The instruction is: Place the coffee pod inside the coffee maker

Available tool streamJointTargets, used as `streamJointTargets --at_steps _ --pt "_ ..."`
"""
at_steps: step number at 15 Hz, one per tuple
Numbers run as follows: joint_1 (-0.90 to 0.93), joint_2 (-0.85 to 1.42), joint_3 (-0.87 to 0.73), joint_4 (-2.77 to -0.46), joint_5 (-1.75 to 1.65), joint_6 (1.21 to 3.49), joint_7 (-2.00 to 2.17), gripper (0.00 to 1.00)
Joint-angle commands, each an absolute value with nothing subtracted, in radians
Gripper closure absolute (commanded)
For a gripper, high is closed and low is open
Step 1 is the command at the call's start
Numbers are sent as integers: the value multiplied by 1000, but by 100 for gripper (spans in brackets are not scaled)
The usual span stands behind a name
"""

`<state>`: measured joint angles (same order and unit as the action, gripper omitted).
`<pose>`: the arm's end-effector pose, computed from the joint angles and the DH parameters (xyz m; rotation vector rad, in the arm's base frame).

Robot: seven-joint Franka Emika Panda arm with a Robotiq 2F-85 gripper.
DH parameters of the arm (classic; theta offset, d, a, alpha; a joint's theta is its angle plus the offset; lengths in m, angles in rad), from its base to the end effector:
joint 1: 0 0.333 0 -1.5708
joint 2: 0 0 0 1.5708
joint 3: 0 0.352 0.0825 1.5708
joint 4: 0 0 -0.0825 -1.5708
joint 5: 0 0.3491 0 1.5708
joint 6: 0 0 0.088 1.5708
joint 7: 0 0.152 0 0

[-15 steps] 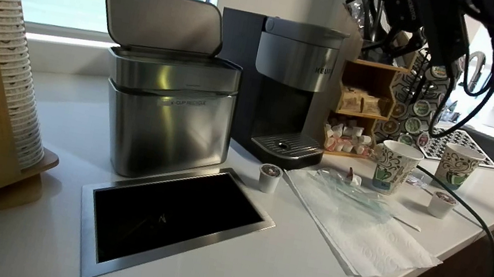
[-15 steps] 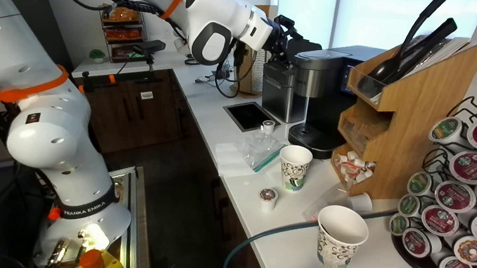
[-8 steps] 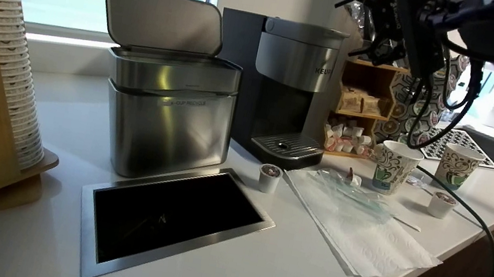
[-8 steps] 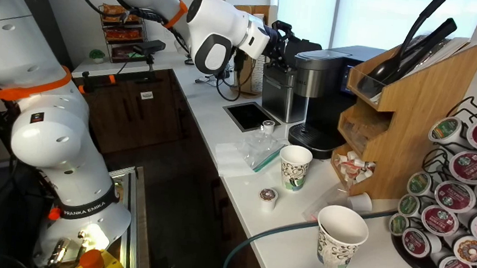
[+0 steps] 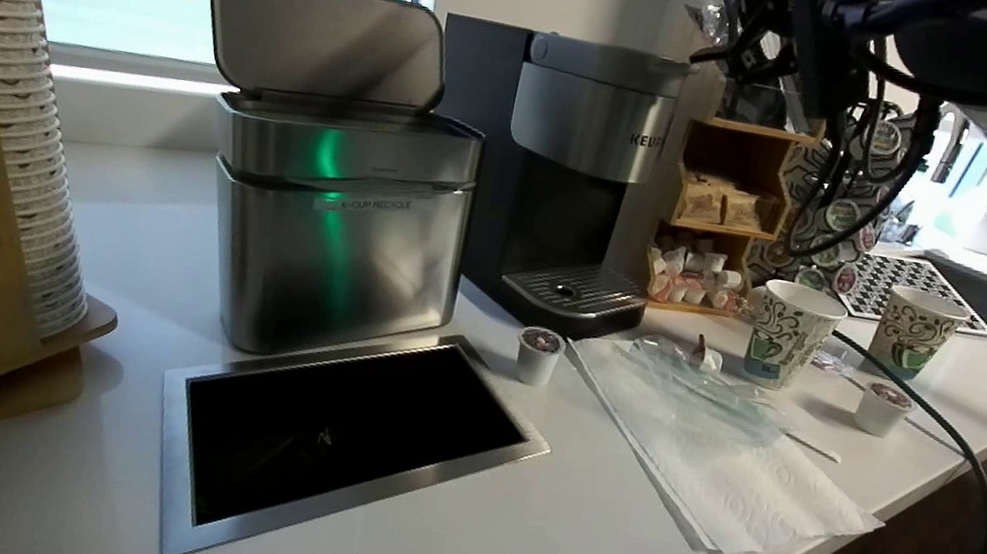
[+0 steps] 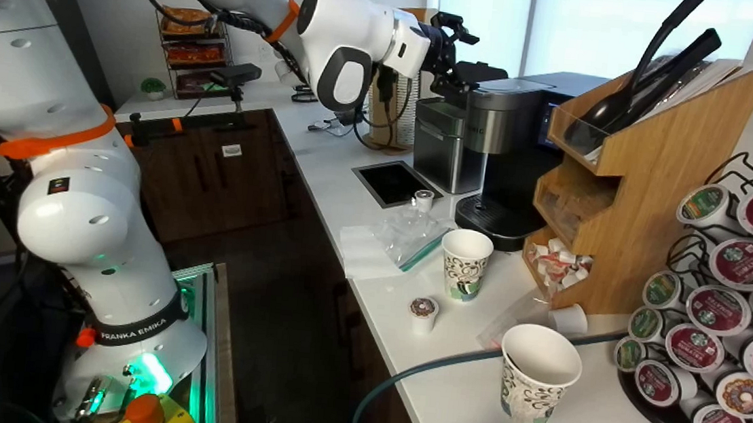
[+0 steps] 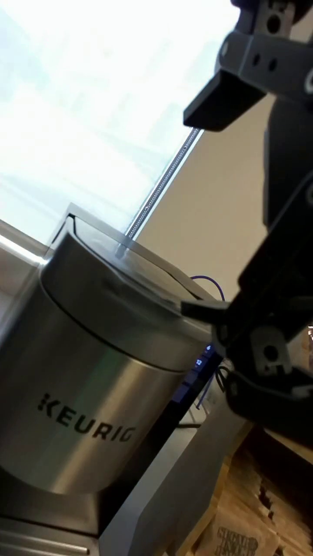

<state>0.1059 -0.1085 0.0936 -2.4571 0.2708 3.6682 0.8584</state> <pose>0.5133 0.0641 0.5493 -1.8374 0.9922 -1.3619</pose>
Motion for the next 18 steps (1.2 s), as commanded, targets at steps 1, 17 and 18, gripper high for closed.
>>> streamJointTargets --at_steps 1,17,18 --pt "109 -72 97 -2441 276 3726 869 0" --pt "155 -84 122 -2476 340 3842 1181 0" --pt "153 -84 119 -2476 343 3843 1184 0"
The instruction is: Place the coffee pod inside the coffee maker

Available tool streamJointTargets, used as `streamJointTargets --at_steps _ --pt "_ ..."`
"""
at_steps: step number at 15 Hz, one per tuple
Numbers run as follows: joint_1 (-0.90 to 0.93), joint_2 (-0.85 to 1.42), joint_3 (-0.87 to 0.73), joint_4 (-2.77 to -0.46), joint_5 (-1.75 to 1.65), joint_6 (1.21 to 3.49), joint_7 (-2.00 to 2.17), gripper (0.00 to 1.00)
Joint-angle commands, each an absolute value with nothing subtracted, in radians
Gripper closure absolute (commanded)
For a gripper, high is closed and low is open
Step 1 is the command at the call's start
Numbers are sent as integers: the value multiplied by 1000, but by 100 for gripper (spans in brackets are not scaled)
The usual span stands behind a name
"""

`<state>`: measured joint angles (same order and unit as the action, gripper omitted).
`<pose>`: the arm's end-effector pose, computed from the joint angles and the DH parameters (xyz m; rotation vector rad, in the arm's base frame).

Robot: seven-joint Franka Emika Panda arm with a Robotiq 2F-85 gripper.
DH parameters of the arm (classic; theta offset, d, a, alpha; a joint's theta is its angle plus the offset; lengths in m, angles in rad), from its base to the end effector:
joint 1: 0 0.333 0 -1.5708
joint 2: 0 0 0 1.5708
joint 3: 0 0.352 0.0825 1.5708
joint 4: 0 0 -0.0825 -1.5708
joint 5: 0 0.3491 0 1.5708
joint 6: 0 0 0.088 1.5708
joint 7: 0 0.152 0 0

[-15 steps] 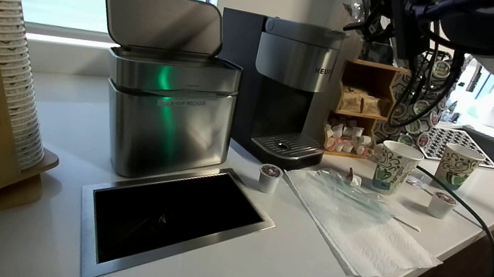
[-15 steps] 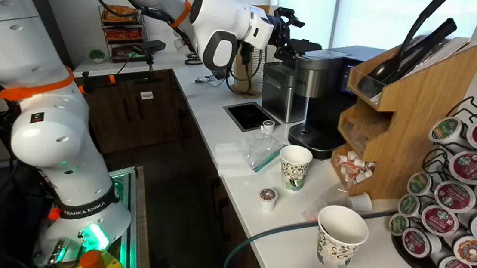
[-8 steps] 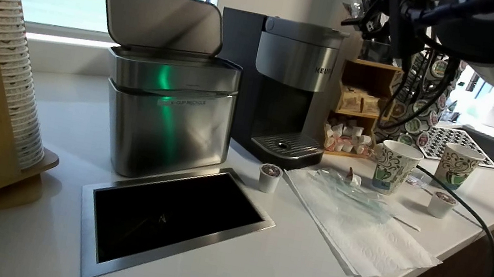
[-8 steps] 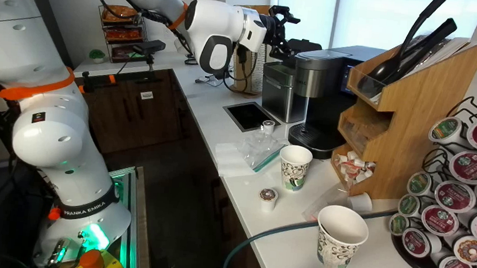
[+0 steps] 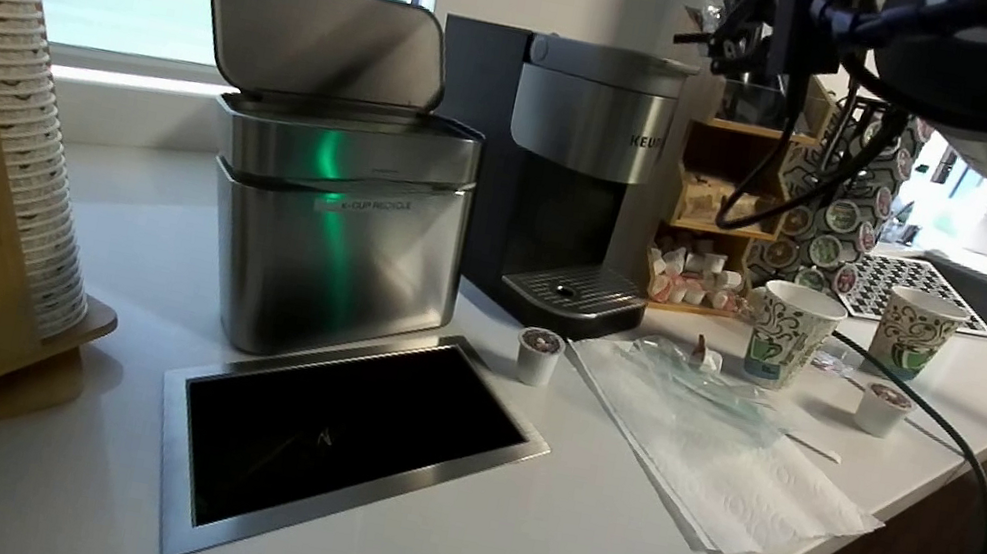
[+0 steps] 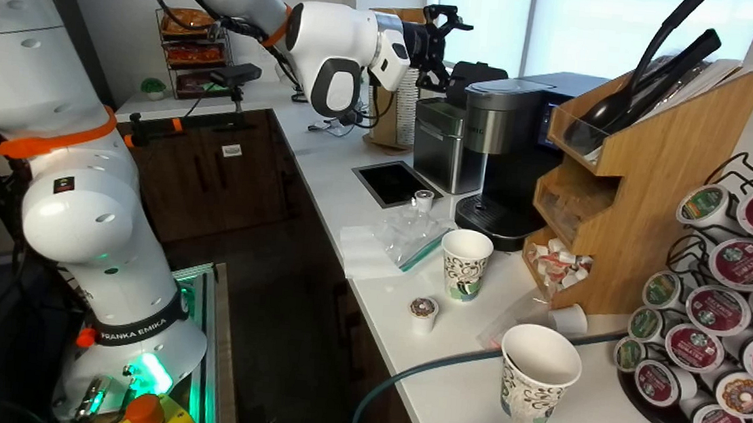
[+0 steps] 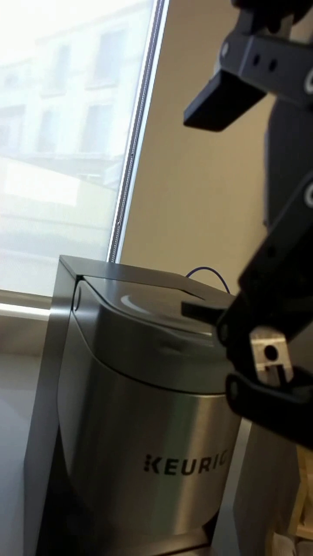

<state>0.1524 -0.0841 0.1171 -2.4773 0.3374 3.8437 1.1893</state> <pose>0.5012 0.0837 0.5540 -1.4631 1.1823 -1.2140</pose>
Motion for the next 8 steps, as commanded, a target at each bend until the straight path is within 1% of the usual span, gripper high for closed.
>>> streamJointTargets --at_steps 1,4,8 --pt "152 -84 117 -2476 344 3843 1188 0" --pt "155 -69 118 -2471 348 3886 1218 0" --pt "166 -92 139 -2507 437 3955 1214 0"
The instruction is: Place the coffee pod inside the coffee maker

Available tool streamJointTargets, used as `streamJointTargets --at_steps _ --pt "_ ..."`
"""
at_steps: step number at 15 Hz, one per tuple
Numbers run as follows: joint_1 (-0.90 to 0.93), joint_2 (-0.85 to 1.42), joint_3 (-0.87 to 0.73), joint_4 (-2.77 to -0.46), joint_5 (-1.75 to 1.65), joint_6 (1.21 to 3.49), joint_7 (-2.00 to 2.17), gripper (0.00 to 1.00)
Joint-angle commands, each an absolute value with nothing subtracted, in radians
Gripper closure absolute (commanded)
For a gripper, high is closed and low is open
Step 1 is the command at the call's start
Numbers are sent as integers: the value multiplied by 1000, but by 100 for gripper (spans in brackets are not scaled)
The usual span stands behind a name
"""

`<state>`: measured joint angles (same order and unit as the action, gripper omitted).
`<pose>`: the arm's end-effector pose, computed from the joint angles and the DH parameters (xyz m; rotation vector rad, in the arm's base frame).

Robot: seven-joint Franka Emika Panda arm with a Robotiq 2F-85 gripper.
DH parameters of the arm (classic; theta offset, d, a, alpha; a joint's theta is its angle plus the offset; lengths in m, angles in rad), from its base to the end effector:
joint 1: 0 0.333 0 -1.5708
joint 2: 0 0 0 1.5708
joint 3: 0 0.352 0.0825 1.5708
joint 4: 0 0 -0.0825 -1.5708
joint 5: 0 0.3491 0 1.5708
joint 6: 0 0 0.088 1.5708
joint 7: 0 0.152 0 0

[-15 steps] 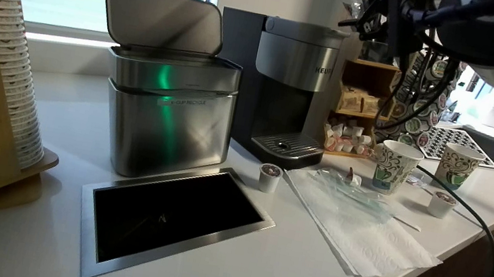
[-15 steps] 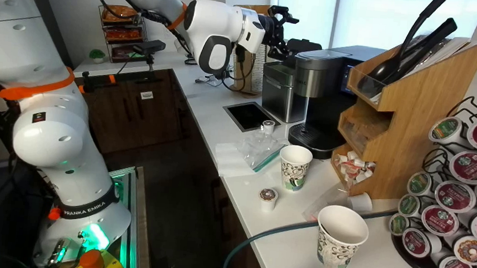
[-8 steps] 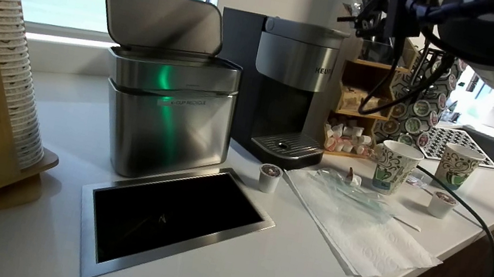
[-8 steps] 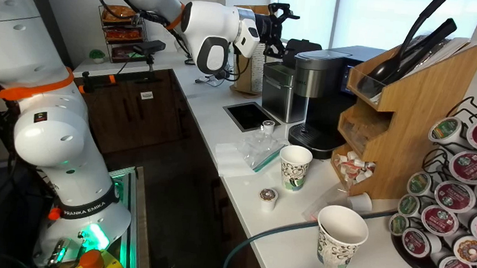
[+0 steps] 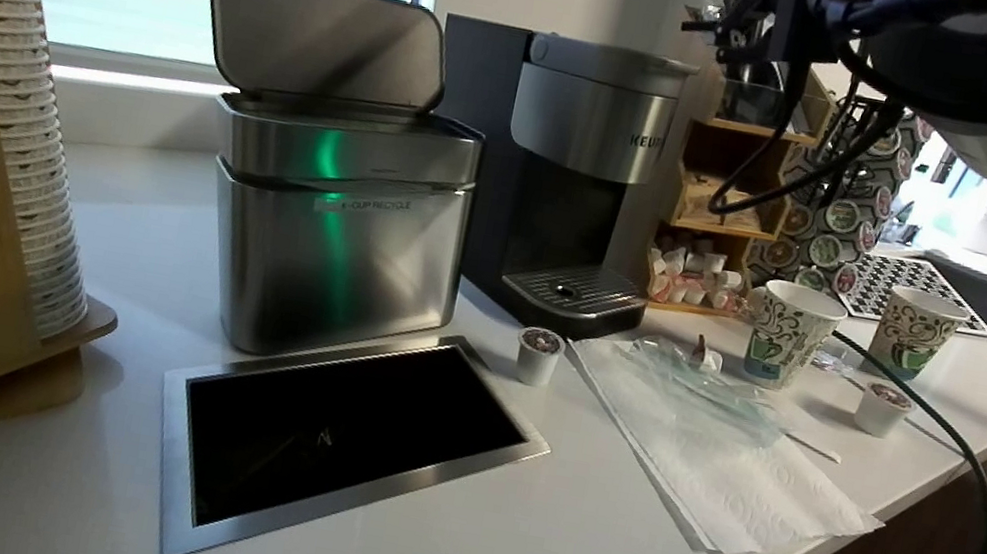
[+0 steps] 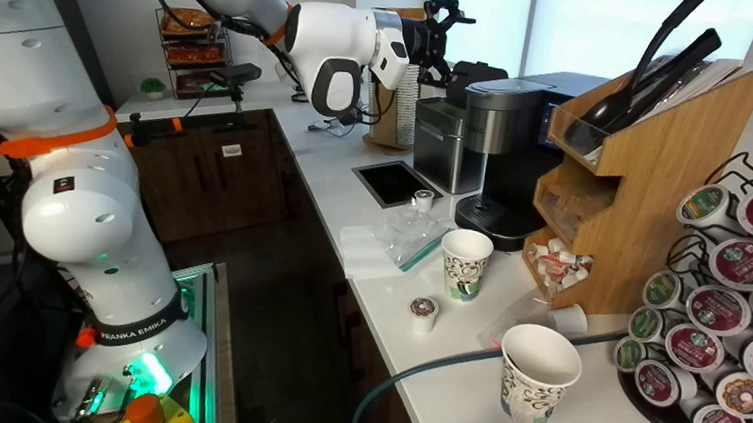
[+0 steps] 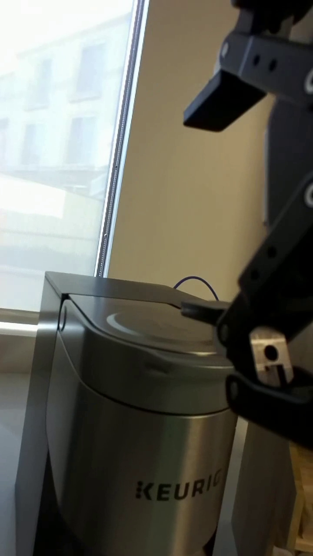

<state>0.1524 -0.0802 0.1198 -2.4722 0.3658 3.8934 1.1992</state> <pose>0.4991 0.0790 0.5611 -1.3943 1.1916 -1.2384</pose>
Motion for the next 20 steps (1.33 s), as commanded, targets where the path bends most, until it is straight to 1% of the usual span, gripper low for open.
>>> streamJointTargets --at_steps 1,6,7,13,20 --pt "173 -99 147 -2525 459 3958 1225 0" --pt "194 -128 180 -2591 556 3955 1235 0" --pt "181 -95 167 -2543 507 3940 1209 0" --pt "181 -94 167 -2540 508 3940 1204 0" --pt "159 -34 147 -2503 518 3947 1191 0"
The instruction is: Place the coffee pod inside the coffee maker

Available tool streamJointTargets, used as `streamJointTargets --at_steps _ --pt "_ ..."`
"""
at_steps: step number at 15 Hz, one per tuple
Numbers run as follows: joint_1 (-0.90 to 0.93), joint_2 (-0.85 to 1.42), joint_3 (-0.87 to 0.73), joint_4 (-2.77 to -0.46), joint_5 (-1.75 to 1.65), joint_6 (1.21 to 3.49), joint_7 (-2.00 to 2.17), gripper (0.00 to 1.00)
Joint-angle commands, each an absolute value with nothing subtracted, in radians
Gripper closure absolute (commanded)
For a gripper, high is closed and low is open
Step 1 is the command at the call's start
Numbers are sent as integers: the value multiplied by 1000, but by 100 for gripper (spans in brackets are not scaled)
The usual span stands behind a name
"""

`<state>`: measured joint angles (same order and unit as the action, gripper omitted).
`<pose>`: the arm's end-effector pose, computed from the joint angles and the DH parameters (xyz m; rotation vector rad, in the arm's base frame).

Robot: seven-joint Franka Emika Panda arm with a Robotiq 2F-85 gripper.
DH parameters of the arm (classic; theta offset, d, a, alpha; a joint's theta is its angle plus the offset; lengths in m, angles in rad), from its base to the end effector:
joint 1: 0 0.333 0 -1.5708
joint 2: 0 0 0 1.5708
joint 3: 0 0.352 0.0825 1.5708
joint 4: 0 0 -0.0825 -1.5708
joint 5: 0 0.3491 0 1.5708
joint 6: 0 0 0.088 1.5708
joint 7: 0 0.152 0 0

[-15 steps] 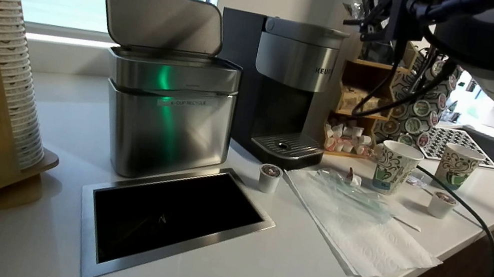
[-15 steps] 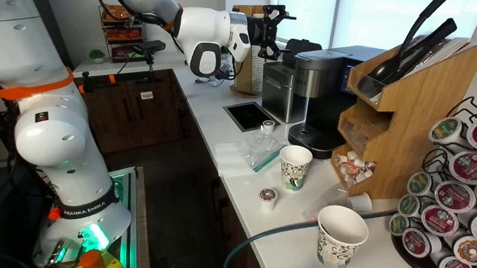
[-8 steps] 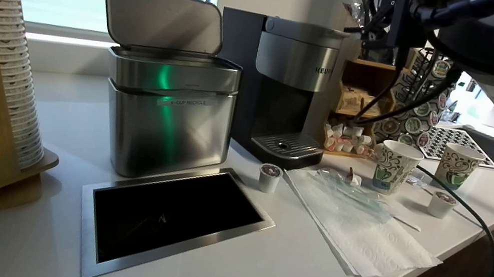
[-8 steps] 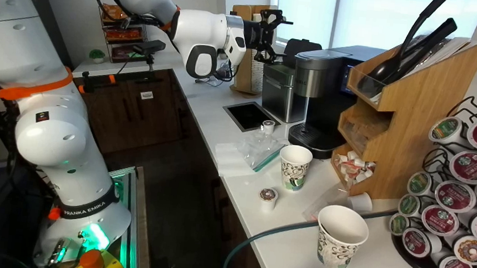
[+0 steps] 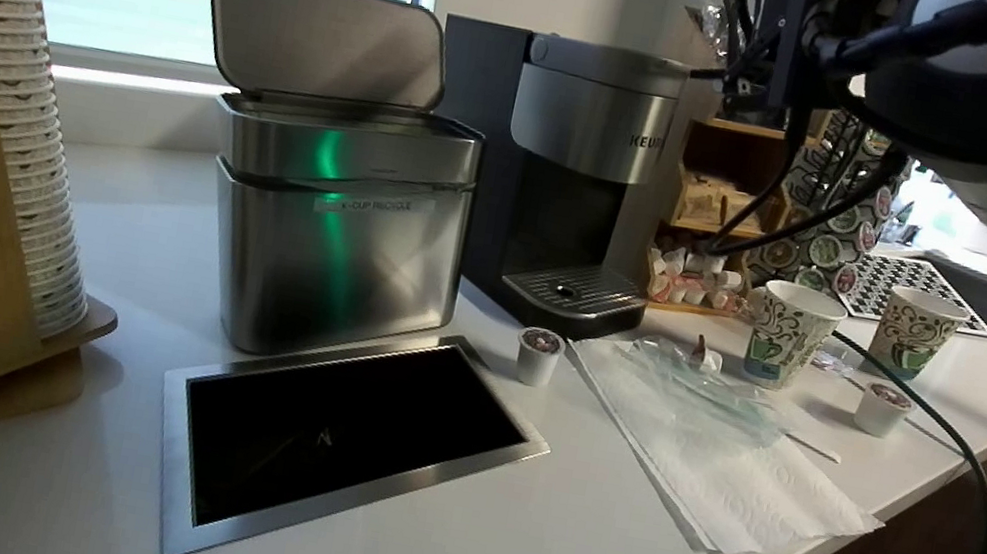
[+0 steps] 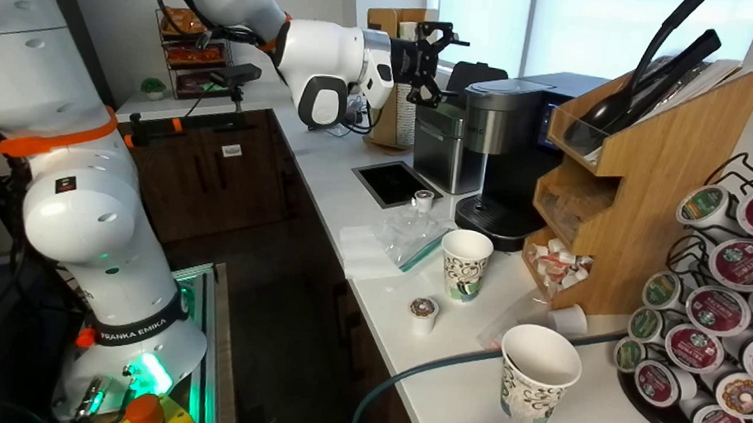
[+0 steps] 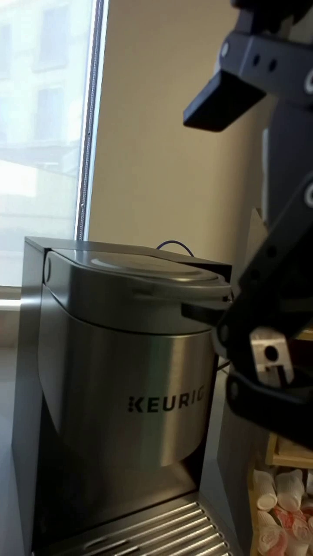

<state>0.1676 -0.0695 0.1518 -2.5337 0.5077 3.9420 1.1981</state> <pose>0.4848 0.0751 0.5301 -1.3503 1.3150 -1.2127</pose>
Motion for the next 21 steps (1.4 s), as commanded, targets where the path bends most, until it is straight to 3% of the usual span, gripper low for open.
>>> streamJointTargets --at_steps 1,10,17,21 --pt "157 -23 145 -2493 518 3945 1191 0" --pt "156 78 149 -2375 520 3947 1188 0" --pt "163 29 163 -2347 501 3988 1203 0" --pt "158 45 158 -2199 539 3970 1166 0"
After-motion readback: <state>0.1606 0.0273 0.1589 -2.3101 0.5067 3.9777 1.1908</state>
